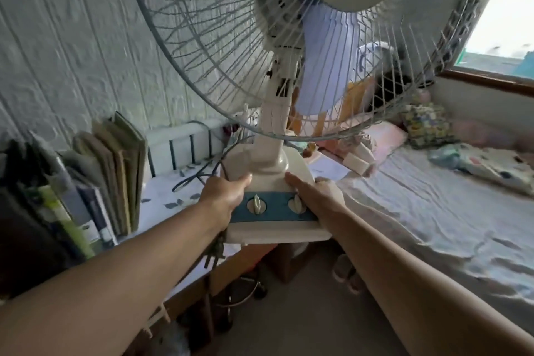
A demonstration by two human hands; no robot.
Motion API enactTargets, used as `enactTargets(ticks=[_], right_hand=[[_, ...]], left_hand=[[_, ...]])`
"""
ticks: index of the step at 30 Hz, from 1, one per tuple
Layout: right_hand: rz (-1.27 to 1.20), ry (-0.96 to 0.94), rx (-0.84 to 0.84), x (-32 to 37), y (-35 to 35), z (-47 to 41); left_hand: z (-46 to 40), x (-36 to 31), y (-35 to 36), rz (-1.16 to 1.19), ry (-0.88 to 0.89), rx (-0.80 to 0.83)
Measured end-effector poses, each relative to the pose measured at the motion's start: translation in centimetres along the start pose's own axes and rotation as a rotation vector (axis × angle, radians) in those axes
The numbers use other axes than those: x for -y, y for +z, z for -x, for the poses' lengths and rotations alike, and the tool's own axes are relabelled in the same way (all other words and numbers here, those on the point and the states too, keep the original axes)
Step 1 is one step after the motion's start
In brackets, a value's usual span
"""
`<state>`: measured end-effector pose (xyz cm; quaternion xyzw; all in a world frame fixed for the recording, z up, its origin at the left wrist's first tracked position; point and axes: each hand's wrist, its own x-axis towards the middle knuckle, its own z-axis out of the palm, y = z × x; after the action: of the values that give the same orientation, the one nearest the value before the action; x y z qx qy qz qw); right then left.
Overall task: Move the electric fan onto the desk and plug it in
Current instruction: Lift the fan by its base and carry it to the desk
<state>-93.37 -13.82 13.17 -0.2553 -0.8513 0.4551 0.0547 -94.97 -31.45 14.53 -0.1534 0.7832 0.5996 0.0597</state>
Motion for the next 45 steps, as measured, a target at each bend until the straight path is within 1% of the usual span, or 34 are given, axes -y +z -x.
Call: enactTargets(ticks=[5,12,15,18,23,27,29,33,39,42,45], right_hand=[[0.041,-0.030,0.070,0.6,3.2,-6.9],[0.104,-0.104,0.162,-0.3,7.6,-17.3],[0.107,-0.116,0.185,-1.4,10.0,-21.1],[0.112,-0.104,0.211,-2.8,11.9,-23.9],[0.137,-0.080,0.234,-5.7,14.9,-27.9],[0.171,-0.064,0.241,-8.1,16.6,-30.2],[0.177,-0.048,0.254,-9.3,17.5,-31.3],[0.171,-0.060,0.288,-10.2,18.1,-32.0],[0.161,-0.057,0.301,-11.3,19.0,-33.0],[0.211,-0.061,0.276,-11.2,19.1,-33.1],[0.288,-0.060,0.226,-11.2,19.3,-32.7]], left_hand=[[-6.3,-0.1,1.8,-0.070,-0.034,-0.066],[-14.3,1.0,5.9,-0.076,-0.103,-0.162],[-18.1,2.4,7.8,-0.042,-0.144,-0.190],[-20.5,3.9,9.2,-0.061,-0.195,-0.229],[-24.7,7.4,12.1,-0.077,-0.231,-0.213],[-27.0,9.9,14.4,-0.087,-0.263,-0.202],[-28.0,11.2,15.5,-0.133,-0.279,-0.198],[-28.8,12.4,16.2,-0.173,-0.303,-0.206],[-30.0,13.9,17.4,-0.111,-0.296,-0.238],[-30.2,14.0,17.3,-0.100,-0.301,-0.206],[-30.1,14.2,16.7,-0.169,-0.272,-0.144]])
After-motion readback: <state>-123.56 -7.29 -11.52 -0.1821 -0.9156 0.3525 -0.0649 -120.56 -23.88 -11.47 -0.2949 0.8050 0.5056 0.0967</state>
